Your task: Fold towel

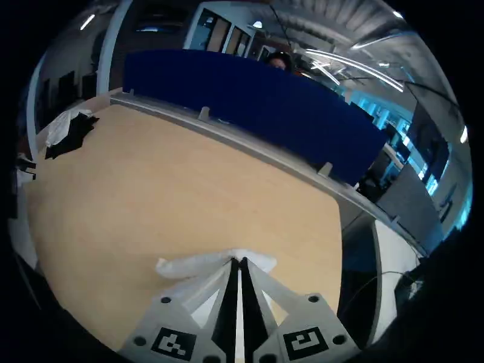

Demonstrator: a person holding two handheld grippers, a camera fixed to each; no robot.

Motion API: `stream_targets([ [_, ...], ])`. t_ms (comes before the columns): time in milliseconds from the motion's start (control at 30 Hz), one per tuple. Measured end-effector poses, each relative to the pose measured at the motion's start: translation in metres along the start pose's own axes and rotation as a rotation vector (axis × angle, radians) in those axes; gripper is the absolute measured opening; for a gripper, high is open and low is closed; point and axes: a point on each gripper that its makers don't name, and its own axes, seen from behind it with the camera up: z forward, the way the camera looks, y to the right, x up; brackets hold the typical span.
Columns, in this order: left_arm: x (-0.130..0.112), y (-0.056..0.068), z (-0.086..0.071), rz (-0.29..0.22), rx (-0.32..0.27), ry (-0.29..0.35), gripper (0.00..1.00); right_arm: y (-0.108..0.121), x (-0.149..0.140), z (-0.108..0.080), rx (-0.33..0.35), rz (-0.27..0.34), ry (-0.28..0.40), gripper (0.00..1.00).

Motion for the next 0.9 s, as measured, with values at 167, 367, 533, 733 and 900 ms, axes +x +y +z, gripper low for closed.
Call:
stream_targets([
  [167, 0.0, 0.005, 0.0, 0.011, -0.003, -0.003, 0.94, 0.005, -0.026, -0.005, -0.013, 0.025, -0.027, 0.03],
  [367, 0.001, 0.011, -0.001, 0.022, -0.009, -0.005, 0.94, 0.007, -0.057, -0.008, -0.03, 0.04, -0.065, 0.03],
  [533, 0.001, 0.013, -0.001, 0.032, -0.009, -0.007, 0.94, 0.01, -0.085, -0.009, -0.044, 0.064, -0.095, 0.03],
  [733, 0.0, 0.014, -0.003, 0.042, -0.005, -0.01, 0.94, 0.012, -0.121, -0.008, -0.057, 0.099, -0.139, 0.03],
  [900, 0.0, 0.015, -0.004, 0.047, 0.0, -0.011, 0.94, 0.013, -0.151, -0.007, -0.068, 0.111, -0.187, 0.03],
])
